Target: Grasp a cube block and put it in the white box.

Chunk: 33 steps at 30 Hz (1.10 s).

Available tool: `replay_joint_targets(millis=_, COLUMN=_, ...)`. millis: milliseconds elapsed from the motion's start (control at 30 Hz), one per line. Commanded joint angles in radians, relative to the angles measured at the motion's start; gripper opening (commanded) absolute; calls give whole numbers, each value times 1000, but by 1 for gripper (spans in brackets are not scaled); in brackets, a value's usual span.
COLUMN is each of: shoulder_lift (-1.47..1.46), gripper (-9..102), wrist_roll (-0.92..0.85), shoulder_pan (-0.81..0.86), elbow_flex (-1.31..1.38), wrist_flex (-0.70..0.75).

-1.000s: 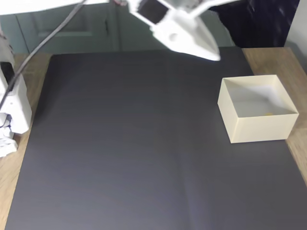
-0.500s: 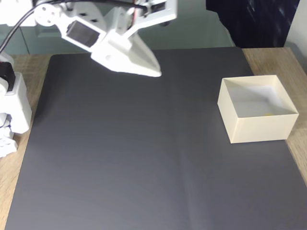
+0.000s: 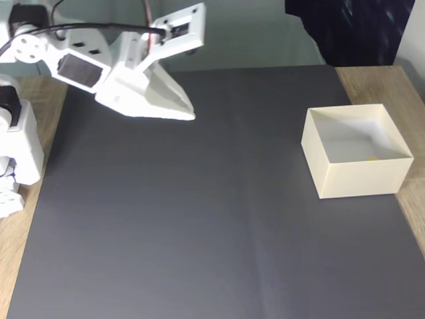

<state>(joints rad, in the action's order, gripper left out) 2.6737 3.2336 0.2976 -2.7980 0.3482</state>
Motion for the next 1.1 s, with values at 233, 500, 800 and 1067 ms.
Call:
replay_joint_targets(millis=233, shoulder_lift=354, gripper=0, wrist_roll=-17, shoulder_pan=-2, elbow_flex=-189, wrist_flex=84)
replay_joint_targets(millis=500, shoulder_lift=597, gripper=0, wrist_roll=-14, shoulder_pan=5, elbow_flex=-282, wrist_flex=221)
replay_joint_targets(millis=800, shoulder_lift=603, gripper=0, wrist_roll=-14, shoulder_pan=11, elbow_flex=-305, wrist_flex=314)
replay_joint_targets(millis=1067, shoulder_lift=604, gripper=0, wrist_roll=-72, shoulder_pan=12, elbow_flex=-325, wrist_flex=549)
